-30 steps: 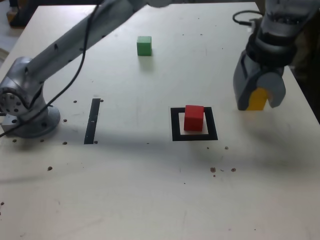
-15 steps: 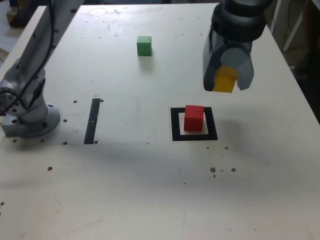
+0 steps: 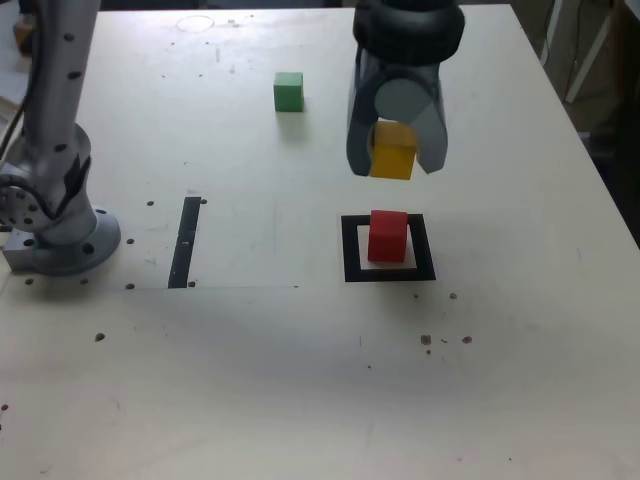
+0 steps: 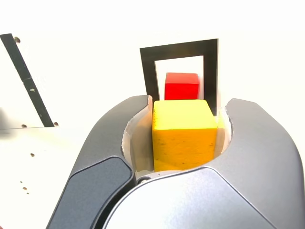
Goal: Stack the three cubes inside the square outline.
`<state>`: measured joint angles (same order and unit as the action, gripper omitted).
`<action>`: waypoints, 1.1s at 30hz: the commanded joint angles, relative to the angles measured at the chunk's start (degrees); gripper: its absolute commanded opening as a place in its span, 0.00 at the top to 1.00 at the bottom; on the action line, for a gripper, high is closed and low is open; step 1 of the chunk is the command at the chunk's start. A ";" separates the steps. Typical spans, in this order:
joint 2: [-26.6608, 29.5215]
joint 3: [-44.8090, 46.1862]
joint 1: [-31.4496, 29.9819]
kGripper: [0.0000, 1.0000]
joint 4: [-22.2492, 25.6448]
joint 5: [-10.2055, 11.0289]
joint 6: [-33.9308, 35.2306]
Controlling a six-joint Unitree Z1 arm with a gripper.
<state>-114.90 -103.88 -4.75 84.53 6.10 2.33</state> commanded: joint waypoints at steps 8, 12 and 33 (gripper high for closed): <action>3.00 7.84 -0.09 0.70 -6.00 -1.47 0.72; 3.05 8.74 -0.09 0.70 -7.39 -1.90 0.75; 0.68 11.04 -0.09 0.70 -11.44 -3.18 0.55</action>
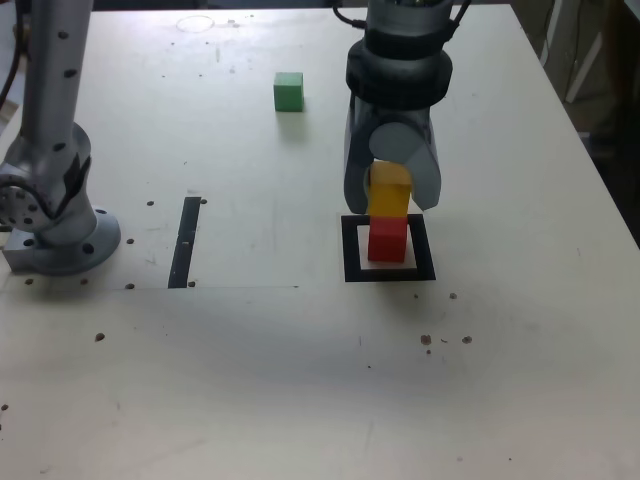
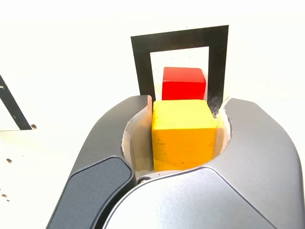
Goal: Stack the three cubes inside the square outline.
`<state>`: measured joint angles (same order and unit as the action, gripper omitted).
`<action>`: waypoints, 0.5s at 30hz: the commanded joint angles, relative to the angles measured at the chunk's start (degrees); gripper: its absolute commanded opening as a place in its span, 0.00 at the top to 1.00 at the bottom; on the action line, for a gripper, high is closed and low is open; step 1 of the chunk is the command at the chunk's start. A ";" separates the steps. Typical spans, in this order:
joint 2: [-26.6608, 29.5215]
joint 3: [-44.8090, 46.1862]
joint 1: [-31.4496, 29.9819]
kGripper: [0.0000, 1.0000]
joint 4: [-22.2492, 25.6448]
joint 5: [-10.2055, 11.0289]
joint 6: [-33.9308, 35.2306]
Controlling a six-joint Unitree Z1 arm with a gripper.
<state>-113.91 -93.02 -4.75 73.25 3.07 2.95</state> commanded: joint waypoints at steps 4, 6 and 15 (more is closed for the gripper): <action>-0.77 0.61 -0.07 0.70 -0.67 -0.39 -0.23; -1.00 0.85 -0.07 0.70 -0.94 -0.51 -0.28; -2.07 1.43 -0.07 0.70 -2.13 -1.10 -0.53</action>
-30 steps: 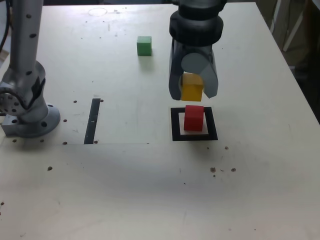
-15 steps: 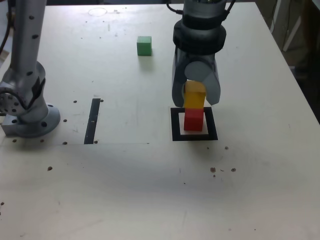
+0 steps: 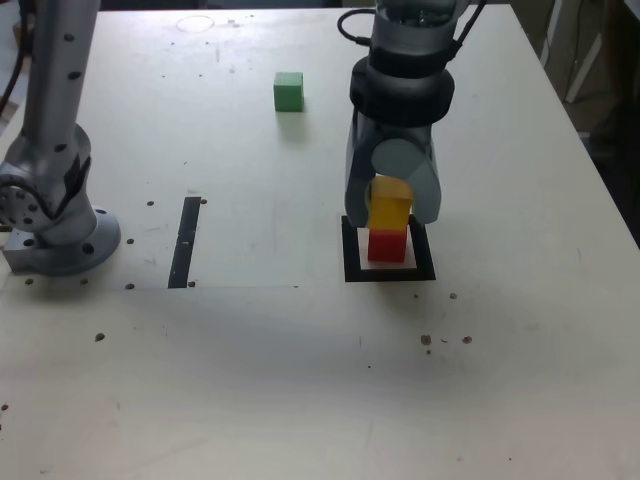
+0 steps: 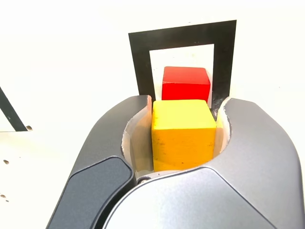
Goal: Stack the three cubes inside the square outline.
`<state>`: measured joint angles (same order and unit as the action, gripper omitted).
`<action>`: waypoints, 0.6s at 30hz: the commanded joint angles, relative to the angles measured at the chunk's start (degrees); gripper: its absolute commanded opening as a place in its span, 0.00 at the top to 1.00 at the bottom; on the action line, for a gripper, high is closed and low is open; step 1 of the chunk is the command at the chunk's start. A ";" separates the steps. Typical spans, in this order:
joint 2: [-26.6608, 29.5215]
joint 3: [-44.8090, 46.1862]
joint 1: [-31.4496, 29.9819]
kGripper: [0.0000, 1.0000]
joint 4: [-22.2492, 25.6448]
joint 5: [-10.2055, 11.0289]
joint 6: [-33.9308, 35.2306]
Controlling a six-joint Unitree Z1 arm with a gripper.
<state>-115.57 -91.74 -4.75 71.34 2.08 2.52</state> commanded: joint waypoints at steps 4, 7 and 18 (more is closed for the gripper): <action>-0.78 0.25 -0.05 0.70 -0.69 -0.14 -0.14; -0.87 0.53 0.06 0.62 -0.81 -0.10 -0.16; -0.44 1.74 0.54 0.01 -1.24 -0.01 -0.32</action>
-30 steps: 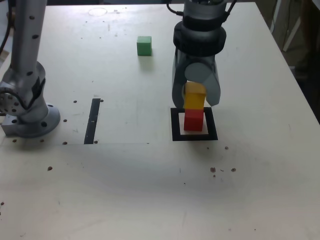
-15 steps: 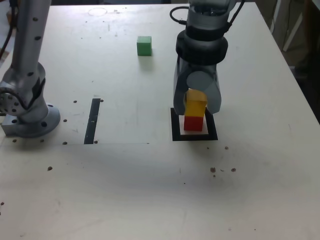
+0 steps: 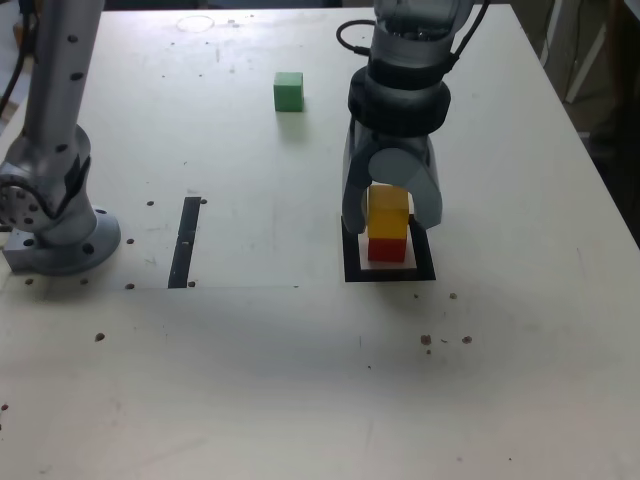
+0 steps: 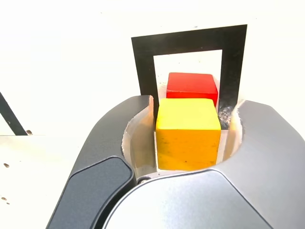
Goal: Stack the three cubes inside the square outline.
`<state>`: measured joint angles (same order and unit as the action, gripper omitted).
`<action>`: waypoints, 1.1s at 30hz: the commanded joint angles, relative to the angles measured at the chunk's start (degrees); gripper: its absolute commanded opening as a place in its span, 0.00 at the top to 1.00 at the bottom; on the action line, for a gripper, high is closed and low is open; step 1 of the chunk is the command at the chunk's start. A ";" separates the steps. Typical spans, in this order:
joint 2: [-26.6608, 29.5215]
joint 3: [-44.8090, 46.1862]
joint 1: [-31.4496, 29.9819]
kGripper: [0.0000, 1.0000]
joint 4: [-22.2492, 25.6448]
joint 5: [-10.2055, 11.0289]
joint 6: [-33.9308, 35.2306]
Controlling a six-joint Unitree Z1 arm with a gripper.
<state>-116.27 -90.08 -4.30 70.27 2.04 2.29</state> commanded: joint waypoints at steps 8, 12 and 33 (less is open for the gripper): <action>2.97 0.78 0.13 0.01 -0.12 1.58 -0.09; 5.77 2.27 0.76 0.01 1.50 2.62 0.04; 13.01 10.59 21.54 0.01 11.74 13.92 -8.47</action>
<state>-104.30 -79.75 15.02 81.93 15.20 -4.87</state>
